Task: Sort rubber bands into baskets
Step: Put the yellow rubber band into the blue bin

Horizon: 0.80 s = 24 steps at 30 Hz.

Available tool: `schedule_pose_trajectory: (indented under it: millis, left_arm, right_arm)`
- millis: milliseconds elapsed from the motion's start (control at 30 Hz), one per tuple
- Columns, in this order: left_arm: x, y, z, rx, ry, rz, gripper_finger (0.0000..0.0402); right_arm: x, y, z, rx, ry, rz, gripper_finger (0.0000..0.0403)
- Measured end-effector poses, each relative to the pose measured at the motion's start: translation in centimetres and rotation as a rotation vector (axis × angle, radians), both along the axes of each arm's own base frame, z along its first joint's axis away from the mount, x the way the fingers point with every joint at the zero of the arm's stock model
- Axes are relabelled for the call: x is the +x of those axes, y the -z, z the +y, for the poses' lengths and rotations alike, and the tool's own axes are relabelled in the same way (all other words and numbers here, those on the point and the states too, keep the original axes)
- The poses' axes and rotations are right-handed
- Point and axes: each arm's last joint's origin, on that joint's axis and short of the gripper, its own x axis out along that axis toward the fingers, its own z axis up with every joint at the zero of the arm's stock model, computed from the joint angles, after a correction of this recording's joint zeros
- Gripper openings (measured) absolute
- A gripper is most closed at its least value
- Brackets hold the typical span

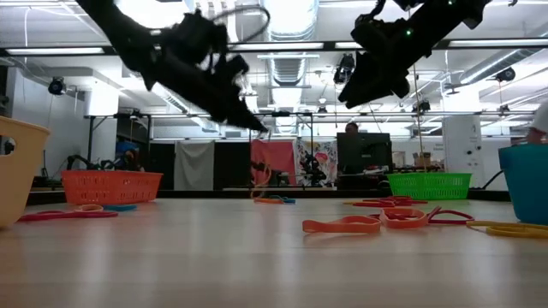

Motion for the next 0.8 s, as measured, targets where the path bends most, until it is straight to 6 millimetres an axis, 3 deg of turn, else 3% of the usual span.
schedule_pose_trajectory:
  millis: [267,533,800]
  left_arm:
    - [-1.0,-3.3,-1.8,-0.159,0.172,-0.149,0.0]
    - [-0.7,-3.8,-4.8,-0.185,0.275,-0.167,0.0]
    - [-0.5,-3.9,-6.6,-0.207,0.329,-0.165,0.0]
  right_arm:
    - [1.1,1.9,2.4,-0.161,-0.19,-0.106,0.015]
    - [3.0,3.4,4.1,-0.176,-0.249,-0.165,0.0146]
    - [5.4,2.5,6.1,-0.226,-0.336,-0.182,0.0181]
